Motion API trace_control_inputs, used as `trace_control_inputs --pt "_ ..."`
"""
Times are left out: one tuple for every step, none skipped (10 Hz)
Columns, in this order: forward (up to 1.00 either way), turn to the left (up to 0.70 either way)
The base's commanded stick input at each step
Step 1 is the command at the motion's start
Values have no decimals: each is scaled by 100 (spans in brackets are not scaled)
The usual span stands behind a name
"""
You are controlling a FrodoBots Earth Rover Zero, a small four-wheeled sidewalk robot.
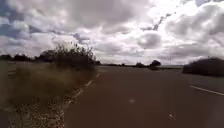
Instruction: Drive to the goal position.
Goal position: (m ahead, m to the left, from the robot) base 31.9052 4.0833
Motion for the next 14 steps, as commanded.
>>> trace_control_inputs --pt "85 -34" --pt "85 -34" --pt "85 -34" --pt "85 -33" --pt "85 -32" --pt "85 -32" --pt "84 0" --pt "83 0" --pt "83 0" --pt "81 0" --pt "80 0" --pt "82 0" --pt "83 0" --pt "83 0"
